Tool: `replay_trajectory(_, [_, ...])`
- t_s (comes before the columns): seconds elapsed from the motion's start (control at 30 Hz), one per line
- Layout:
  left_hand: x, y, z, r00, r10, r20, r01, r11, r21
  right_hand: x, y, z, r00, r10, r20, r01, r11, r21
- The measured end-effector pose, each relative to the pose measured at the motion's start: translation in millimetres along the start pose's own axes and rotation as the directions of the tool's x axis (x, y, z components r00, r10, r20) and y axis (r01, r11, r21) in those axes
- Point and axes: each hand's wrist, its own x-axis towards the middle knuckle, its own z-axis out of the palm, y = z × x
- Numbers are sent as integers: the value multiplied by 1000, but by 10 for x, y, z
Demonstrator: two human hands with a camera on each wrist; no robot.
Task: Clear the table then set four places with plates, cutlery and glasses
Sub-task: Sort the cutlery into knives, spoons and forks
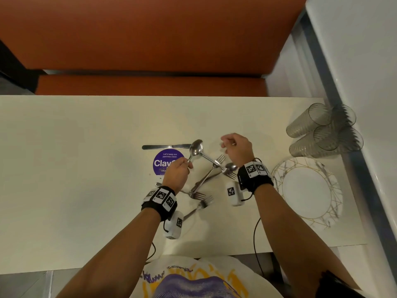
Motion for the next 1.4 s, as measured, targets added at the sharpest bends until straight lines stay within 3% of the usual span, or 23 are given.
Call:
replay_trajectory(0.23, [23,-245,24,998,-61,-17,61,998,-17,-22,563,-104,979,203,-3,-186,889,-418])
replay_trajectory(0.4, [12,-222,77,997,-71,-32,71,997,-10,-67,629,-105,953,299,46,-240,841,-486])
replay_trajectory(0.6, [-7,-136,122,998,-50,-28,50,999,1,-52,689,-253,977,212,7,-188,881,-434])
replay_trajectory(0.8, [-38,-15,189,999,-9,-43,11,999,42,0,676,-576,997,-21,-76,0,963,-270])
replay_trajectory(1.1, [-23,172,236,995,86,-50,-78,987,140,126,345,-881,932,-306,-194,264,940,-214])
replay_trajectory(1.23, [14,276,223,993,106,-49,-101,991,83,134,69,-810,926,-355,-130,342,933,-113])
replay_trajectory(1.4, [-25,435,218,997,56,53,-54,998,-37,55,-204,-412,957,-289,-12,289,957,14])
